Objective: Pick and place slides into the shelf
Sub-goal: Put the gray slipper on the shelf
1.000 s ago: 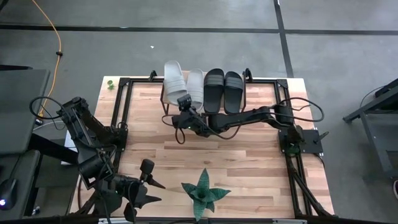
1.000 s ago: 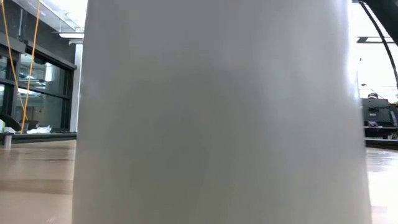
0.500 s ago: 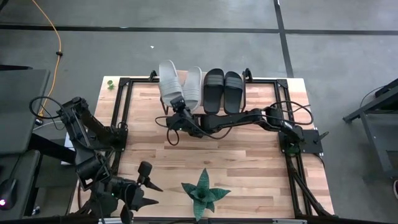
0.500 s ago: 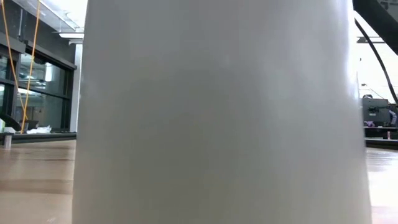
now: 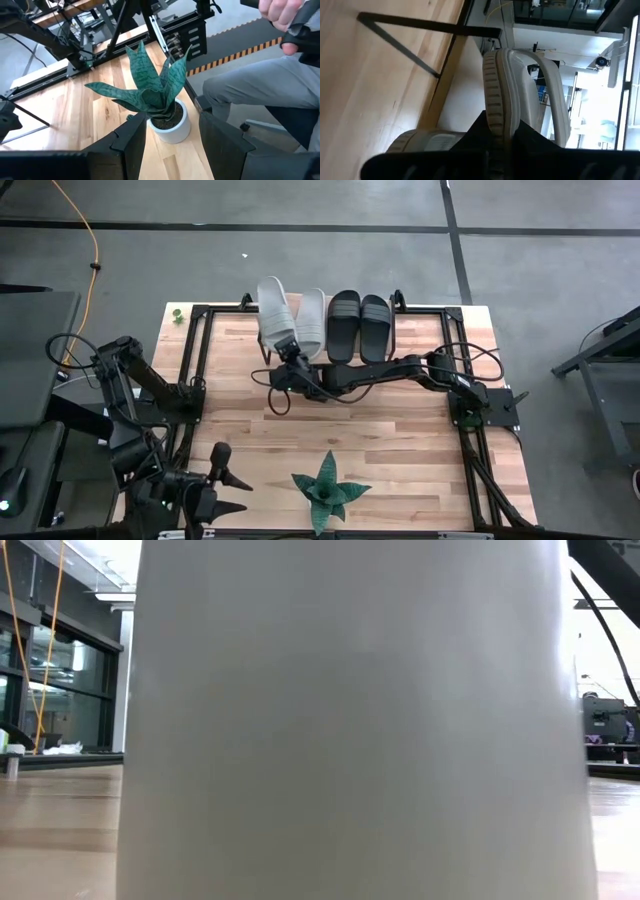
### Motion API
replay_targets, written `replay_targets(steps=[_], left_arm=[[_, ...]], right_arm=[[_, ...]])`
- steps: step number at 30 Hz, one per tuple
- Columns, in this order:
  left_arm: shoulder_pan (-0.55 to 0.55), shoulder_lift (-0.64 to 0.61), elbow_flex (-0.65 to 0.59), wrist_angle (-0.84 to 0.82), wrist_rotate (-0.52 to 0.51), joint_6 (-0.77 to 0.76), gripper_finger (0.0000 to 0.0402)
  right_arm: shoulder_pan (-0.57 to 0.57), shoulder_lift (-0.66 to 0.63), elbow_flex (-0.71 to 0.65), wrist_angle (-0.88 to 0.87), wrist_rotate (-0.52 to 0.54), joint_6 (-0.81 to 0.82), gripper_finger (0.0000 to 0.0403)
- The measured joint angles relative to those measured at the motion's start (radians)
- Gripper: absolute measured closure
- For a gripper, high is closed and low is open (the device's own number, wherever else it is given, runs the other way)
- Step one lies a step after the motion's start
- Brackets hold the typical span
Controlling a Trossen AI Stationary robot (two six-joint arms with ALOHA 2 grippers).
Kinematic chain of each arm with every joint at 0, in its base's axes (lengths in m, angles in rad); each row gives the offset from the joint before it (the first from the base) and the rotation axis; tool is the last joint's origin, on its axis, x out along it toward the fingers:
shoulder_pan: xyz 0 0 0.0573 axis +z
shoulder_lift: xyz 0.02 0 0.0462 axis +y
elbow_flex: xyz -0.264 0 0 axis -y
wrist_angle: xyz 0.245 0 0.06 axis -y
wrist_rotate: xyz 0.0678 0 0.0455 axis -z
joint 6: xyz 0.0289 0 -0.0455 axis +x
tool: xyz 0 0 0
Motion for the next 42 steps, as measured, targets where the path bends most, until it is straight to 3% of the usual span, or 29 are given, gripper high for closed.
replay_targets(steps=[15, 32, 42], left_arm=[[0.003, -0.003, 0.000, -0.001, -0.008, -0.015, 0.0231], [0.003, -0.003, 0.000, -0.001, -0.015, -0.015, 0.0231], [0.003, -0.003, 0.000, -0.001, -0.015, -0.015, 0.0231]], right_arm=[[0.000, 0.000, 0.001, 0.031, -0.012, 0.039, 0.0398], [0.001, 0.001, 0.000, -0.018, 0.074, 0.075, 0.0400], [0.002, 0.000, 0.000, -0.041, -0.009, 0.102, 0.0400]])
